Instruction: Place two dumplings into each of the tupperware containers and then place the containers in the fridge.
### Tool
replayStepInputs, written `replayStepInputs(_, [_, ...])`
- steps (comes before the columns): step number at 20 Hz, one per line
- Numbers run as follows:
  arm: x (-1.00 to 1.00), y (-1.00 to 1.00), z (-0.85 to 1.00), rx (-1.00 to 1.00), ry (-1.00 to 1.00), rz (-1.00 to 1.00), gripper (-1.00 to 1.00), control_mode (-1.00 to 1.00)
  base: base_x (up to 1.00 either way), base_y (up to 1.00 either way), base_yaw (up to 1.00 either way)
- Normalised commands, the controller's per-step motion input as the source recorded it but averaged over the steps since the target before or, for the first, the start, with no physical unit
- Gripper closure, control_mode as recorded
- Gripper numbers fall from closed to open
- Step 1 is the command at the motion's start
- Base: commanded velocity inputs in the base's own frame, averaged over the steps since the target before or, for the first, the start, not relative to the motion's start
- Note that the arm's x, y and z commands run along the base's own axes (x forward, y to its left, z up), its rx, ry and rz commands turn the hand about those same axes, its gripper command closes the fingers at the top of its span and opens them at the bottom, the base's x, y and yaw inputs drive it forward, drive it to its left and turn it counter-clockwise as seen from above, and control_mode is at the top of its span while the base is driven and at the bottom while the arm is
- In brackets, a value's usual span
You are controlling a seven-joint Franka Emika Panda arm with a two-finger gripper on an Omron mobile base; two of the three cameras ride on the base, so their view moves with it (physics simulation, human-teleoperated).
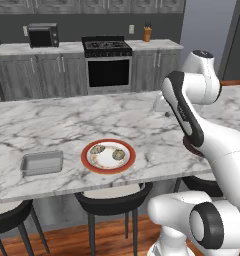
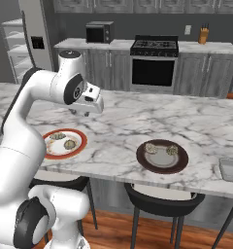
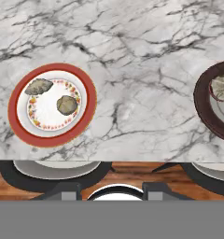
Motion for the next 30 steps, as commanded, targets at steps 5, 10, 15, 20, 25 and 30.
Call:
replayStepInputs(5, [0.00,0.11,-0.08,0.00,0.00,0.17,-1.00,-1.00,0.00,0.00,0.00])
replayStepInputs(10, [0.00,0.56,-0.25,0.00,0.00,0.33,-1.00,-1.00,0.00,0.00,0.00])
replayStepInputs(15, [0.00,0.82,-0.40,0.00,0.01,0.28,-1.00,-1.00,0.00,0.00,0.00])
replayStepInputs(20, [0.00,0.78,-0.44,-0.04,0.02,0.20,-1.00,-1.00,0.00,0.00,0.00])
replayStepInputs(25, [0.00,0.39,-0.30,-0.07,-0.01,0.24,-1.00,-1.00,0.00,0.00,0.00])
replayStepInputs(30, [0.18,0.17,-0.16,-0.02,-0.02,0.25,-1.00,-1.00,0.00,0.00,0.00])
